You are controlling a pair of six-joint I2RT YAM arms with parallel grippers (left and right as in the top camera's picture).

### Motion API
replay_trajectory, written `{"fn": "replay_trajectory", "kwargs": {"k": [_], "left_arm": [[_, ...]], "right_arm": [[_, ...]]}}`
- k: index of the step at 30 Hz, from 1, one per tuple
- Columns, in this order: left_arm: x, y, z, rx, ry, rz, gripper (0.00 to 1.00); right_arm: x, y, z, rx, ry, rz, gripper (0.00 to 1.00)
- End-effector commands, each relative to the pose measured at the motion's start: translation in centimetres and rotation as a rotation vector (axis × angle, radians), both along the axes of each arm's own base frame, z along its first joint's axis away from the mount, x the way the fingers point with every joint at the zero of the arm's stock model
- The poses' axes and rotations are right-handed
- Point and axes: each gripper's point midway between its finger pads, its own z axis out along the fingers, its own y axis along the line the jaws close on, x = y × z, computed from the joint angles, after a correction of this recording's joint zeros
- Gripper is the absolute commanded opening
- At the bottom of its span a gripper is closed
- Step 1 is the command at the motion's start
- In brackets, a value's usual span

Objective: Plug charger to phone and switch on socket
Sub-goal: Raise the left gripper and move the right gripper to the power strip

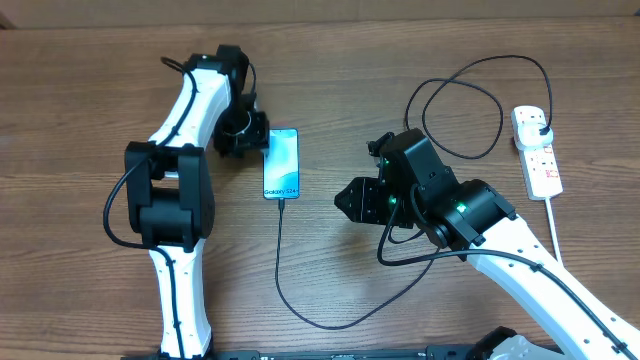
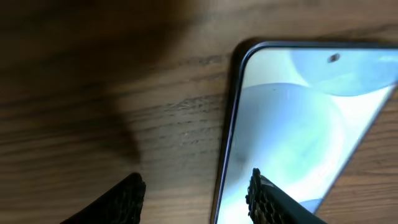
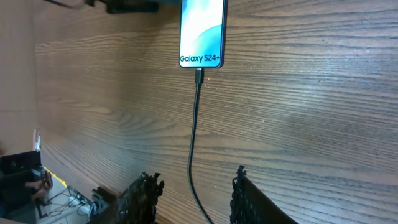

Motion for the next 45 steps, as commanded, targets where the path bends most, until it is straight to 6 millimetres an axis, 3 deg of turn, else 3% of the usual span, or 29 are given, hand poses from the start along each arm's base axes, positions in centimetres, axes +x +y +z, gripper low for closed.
{"fn": "replay_trajectory", "kwargs": {"k": [1, 5, 10, 15, 18, 21, 23, 29, 36, 45], "left_arm": [[3.0, 0.4, 7.0, 0.011, -0.18, 0.022, 0.57], [3.6, 0.3, 12.7, -0.009, -0.31, 0.024, 0.57], [2.9, 0.1, 19.4, -0.046, -0.458, 0.025, 0.58], [1.1, 0.0, 24.6, -0.076, -0.564, 0.025, 0.59], [-0.2, 0.2, 27.2, -0.083, -0.618, 0.025, 0.62], [-0.6, 0.2, 27.9, -0.085, -0.637, 0.024, 0.65], [-0.6, 0.2, 27.9, -0.084, -0.637, 0.024, 0.78], [-0.5, 0.2, 27.5, -0.083, -0.627, 0.024, 1.0], [-0.5, 0.2, 27.6, -0.083, -0.628, 0.024, 1.0], [-0.5, 0.2, 27.5, -0.083, -0.627, 0.024, 1.0]], "right_arm": [[0.4, -0.2, 0.2, -0.011, -0.019, -0.009, 0.4], [0.4, -0.3, 0.3, -0.009, -0.021, -0.009, 0.4], [0.4, -0.8, 1.2, -0.001, -0.046, -0.016, 0.39], [0.8, -3.5, 2.3, -0.002, -0.059, -0.083, 0.34], [1.1, -6.6, 3.3, -0.017, -0.071, -0.151, 0.33], [1.3, -9.4, 4.3, -0.031, -0.087, -0.218, 0.32], [1.5, -11.2, 5.0, -0.038, -0.098, -0.263, 0.31], [2.1, -17.7, 7.0, -0.077, -0.115, -0.435, 0.32], [2.8, -25.9, 8.3, -0.057, -0.136, -0.678, 0.27], [5.0, -33.6, 8.1, 0.14, -0.175, -0.816, 0.26]]}}
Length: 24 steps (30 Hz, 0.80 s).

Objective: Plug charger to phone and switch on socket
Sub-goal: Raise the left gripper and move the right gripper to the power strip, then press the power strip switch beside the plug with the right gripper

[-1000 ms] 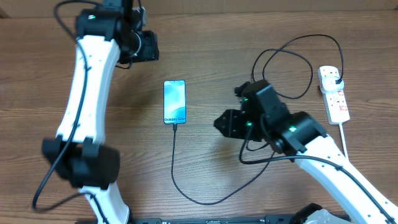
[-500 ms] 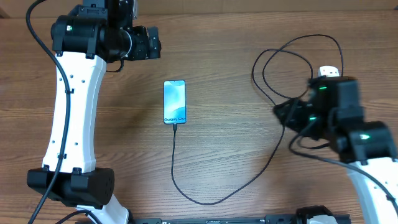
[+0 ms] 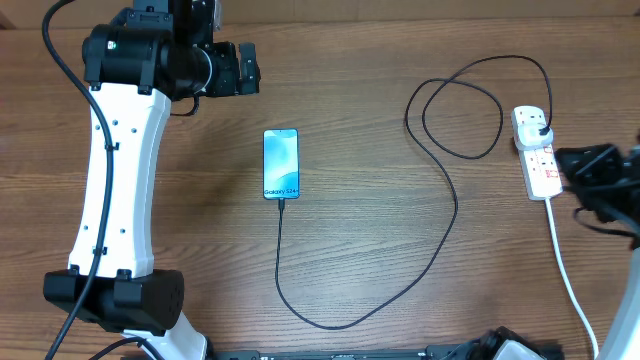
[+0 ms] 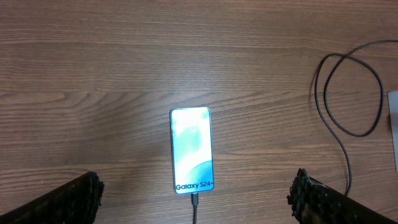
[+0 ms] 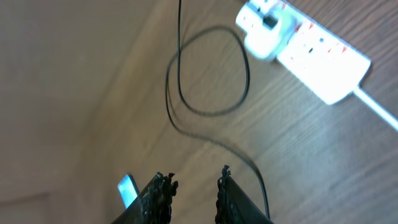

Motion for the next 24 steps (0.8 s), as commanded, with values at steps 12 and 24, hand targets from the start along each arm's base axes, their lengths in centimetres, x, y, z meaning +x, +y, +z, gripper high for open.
{"fn": "replay_trajectory", "kwargs": {"k": [12, 24], "left_arm": [[-0.1, 0.1, 0.7, -0.011, -0.016, 0.003, 1.0], [-0.1, 0.1, 0.7, -0.011, -0.016, 0.003, 0.99]], "right_arm": [[5.3, -8.5, -5.7, 0.207, -0.039, -0.076, 0.19], [8.7, -10.9, -13.3, 0.421, -0.003, -0.121, 0.04]]}}
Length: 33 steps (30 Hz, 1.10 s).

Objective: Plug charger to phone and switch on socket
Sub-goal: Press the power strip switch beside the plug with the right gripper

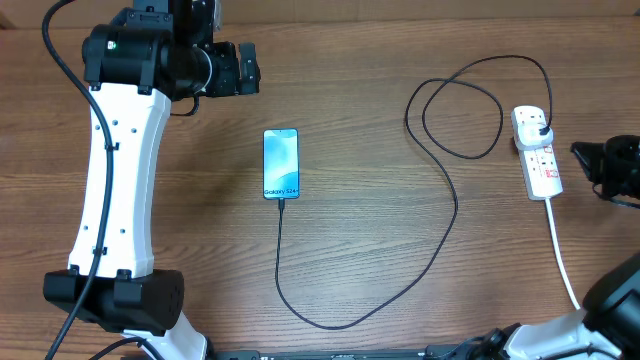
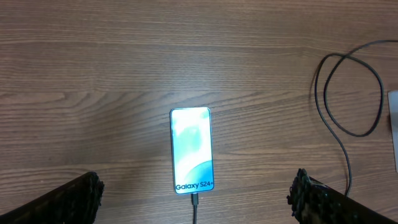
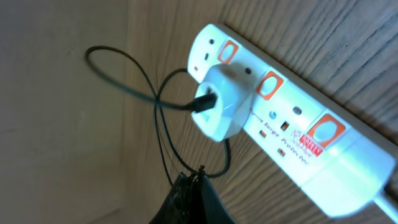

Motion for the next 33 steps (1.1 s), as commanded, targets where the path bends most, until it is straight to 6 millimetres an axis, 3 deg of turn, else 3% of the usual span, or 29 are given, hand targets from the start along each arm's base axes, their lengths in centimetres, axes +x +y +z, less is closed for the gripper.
{"fn": "replay_trajectory", "kwargs": {"k": [1, 12, 24, 33], "left_arm": [[-0.1, 0.1, 0.7, -0.011, -0.016, 0.003, 1.0], [-0.1, 0.1, 0.7, -0.011, -0.016, 0.003, 1.0], [-0.1, 0.1, 0.7, -0.011, -0.016, 0.003, 1.0], [-0.1, 0.1, 0.7, -0.011, -0.016, 0.003, 1.0]], "right_arm": [[0.8, -1.3, -0.8, 0.059, -0.021, -0.027, 0.04], [1.9, -3.2, -4.6, 0.102, -0.019, -0.068, 0.04], [3.8, -2.2, -7.5, 0.14, -0.069, -0.005, 0.04], [4.4, -1.6, -8.2, 0.113, -0.03, -0.015, 0.04]]}}
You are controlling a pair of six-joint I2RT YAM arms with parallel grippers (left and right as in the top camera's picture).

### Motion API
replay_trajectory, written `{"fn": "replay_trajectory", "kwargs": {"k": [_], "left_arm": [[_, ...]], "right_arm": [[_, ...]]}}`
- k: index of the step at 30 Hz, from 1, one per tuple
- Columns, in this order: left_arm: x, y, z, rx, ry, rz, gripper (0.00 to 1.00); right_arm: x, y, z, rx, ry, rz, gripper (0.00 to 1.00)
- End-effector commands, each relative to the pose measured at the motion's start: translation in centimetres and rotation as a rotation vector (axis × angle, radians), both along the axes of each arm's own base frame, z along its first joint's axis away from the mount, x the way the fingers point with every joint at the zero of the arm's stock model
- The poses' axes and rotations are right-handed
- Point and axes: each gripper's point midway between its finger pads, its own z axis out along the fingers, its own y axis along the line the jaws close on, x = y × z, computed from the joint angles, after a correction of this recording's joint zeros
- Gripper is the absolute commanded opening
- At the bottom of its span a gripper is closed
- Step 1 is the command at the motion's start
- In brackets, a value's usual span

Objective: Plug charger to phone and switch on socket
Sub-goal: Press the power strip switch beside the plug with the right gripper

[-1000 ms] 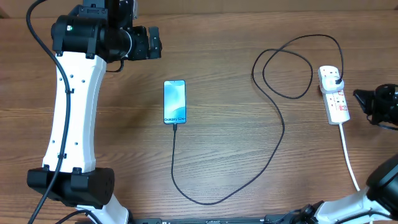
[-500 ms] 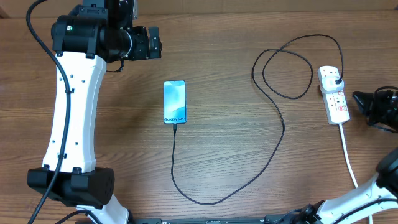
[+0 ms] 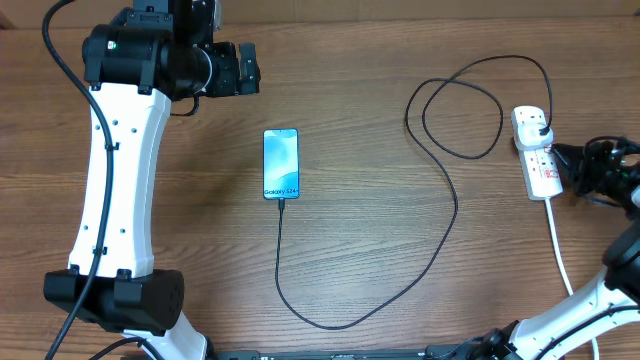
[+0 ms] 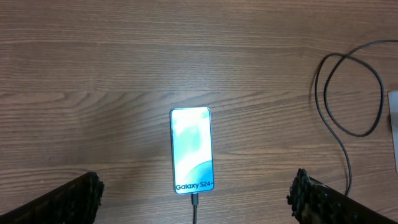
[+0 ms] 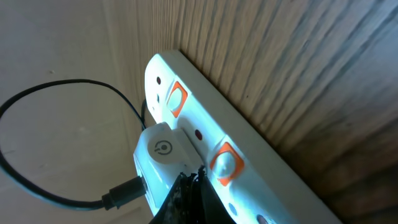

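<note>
The phone [image 3: 281, 164] lies screen-up mid-table, lit, reading Galaxy S24+ [image 4: 191, 149]. A black cable [image 3: 290, 290] is plugged into its near end and loops round to the white charger plug [image 5: 163, 155] in the white socket strip [image 3: 536, 152] at the right. My right gripper [image 5: 194, 175] is shut, its tips pressed against the strip between the charger and an orange switch [image 5: 222, 158]. High above the phone hangs my left gripper [image 4: 196, 186], wide open, holding nothing.
The strip's white lead [image 3: 562, 255] runs toward the front edge. A cable loop [image 3: 462, 105] lies at the back right. The left arm's white links [image 3: 118, 200] stand along the left side.
My right gripper has moved in closer along the socket strip, its shut tips now against the strip beside the charger and an orange switch. The left arm and phone have not moved.
First my left gripper straddled the phone's top edge and my right hovered open over the plugged cable. Then the left was raised high and open, the right beside the socket strip, half shut. Afterwards the right was shut near the charger, and now touches the strip.
</note>
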Motion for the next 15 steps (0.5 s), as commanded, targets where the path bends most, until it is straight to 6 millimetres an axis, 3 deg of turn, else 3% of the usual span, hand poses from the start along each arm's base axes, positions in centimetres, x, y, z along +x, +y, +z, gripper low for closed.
{"fn": "replay_trajectory", "kwargs": {"k": [1, 15], "left_arm": [[-0.13, 0.08, 0.7, -0.01, -0.016, 0.003, 1.0], [-0.13, 0.08, 0.7, -0.01, -0.016, 0.003, 1.0]], "right_arm": [[0.57, -0.67, 0.14, -0.026, 0.002, -0.012, 0.04], [1.1, -0.9, 0.14, -0.057, -0.01, -0.014, 0.04]]}}
